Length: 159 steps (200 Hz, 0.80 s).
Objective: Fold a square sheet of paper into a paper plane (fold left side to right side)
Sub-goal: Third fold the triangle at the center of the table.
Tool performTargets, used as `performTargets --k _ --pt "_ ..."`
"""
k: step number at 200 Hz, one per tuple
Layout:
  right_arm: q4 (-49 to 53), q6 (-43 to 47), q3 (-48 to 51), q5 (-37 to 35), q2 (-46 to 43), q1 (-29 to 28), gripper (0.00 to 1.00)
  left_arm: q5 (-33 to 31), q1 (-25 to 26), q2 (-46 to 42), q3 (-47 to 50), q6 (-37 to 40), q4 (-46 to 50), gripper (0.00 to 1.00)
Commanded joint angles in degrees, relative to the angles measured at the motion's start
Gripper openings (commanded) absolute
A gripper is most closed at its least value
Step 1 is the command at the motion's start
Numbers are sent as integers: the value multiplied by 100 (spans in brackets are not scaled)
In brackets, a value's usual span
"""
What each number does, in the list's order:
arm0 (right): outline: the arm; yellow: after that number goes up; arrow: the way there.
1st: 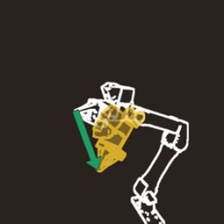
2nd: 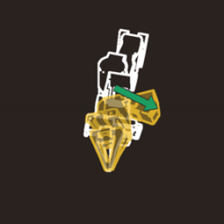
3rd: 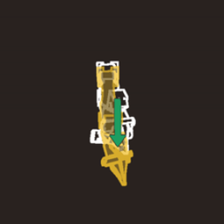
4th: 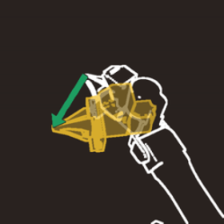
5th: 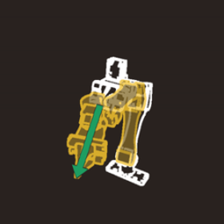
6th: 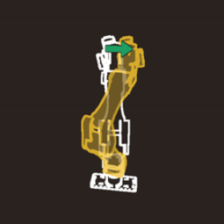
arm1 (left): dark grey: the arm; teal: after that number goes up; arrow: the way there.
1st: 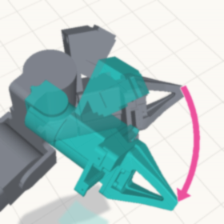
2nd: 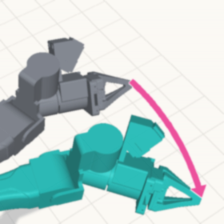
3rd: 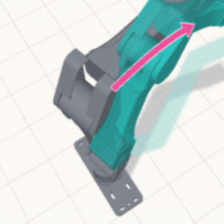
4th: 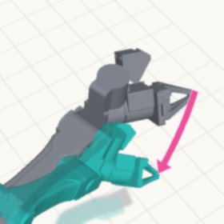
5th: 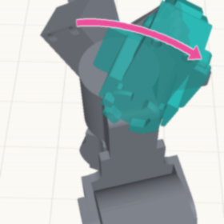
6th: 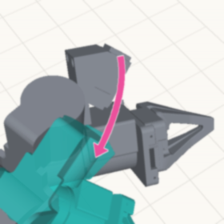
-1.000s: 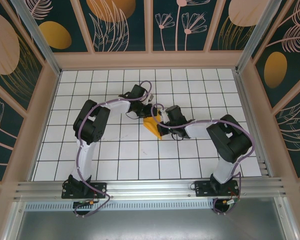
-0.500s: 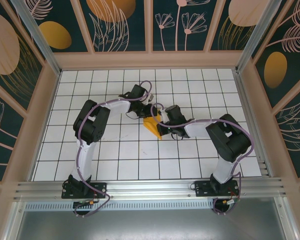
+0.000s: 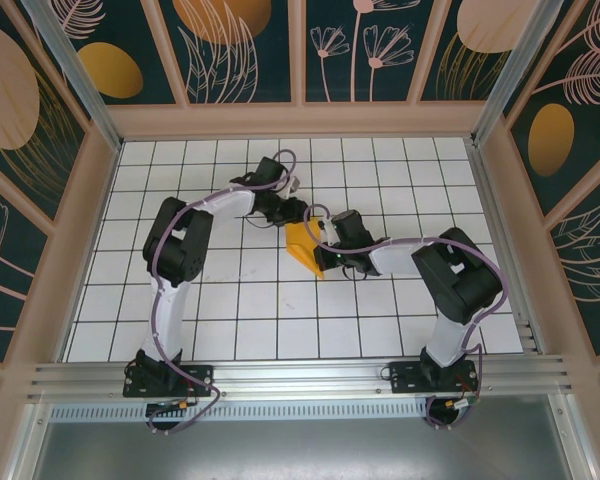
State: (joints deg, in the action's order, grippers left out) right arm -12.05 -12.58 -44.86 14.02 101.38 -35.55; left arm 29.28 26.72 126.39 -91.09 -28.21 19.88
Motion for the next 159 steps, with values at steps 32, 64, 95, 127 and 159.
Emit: performTargets --k 32,64,95,127,159 --pt "488 -67 218 189 317 -3 0 75 -255 -811 615 162 112 29" --pt "491 -53 206 165 336 -10 0 977 -107 -1594 2024 -377 -1094 25" --pt "527 -21 189 137 347 -10 0 1157 261 -1737 2473 -681 -1573 25" --pt "546 -11 185 118 341 -13 0 955 404 -1408 2379 -730 -1554 24" --pt "565 1 189 84 340 -11 0 806 420 -1215 2354 -717 -1558 24"
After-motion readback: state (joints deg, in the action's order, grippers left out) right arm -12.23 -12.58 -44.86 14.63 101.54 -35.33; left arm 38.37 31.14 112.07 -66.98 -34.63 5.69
